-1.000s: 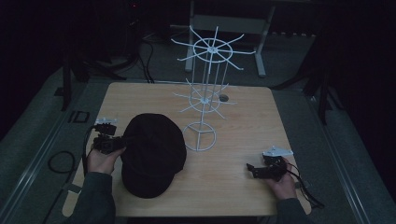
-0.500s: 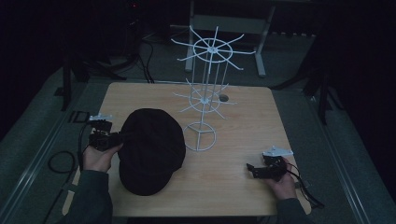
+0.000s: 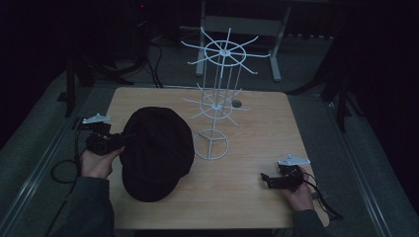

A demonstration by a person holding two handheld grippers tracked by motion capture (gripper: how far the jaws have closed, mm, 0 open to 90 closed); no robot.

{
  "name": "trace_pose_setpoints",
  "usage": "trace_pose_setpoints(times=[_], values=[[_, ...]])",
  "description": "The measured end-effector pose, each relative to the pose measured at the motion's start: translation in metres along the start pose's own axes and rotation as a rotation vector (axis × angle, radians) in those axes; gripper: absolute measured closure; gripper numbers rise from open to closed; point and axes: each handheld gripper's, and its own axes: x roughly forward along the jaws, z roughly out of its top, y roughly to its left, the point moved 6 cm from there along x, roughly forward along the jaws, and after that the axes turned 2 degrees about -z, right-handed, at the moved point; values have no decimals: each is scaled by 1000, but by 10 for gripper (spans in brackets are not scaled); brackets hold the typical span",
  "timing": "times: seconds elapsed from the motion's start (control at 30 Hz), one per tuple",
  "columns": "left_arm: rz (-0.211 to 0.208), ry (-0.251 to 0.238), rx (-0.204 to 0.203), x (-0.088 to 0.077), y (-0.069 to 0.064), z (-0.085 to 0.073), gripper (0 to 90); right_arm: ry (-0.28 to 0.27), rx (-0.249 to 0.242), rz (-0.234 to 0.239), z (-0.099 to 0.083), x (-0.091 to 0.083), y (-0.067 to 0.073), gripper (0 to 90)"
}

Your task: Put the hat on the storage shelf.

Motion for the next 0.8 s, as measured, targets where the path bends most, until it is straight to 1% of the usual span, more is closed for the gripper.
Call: trace_pose_setpoints(times=[0.13, 0.27, 0.57, 0.73, 0.8], values=[[-10, -12, 16, -3, -1, 4, 746, -1, 1, 0, 0, 0, 0, 117], [-30, -25, 22, -6, -1, 7, 745, -1, 2, 0, 0, 0, 0, 117], [-64, -48, 50, -12, -5, 14, 743, -1, 2, 0, 0, 0, 0, 117], [-95, -66, 56, -15, -6, 17, 742, -3, 0, -1, 0, 0, 0, 117], [-104, -76, 51, -16, -6, 18, 742, -3, 0, -1, 0, 0, 0, 117]])
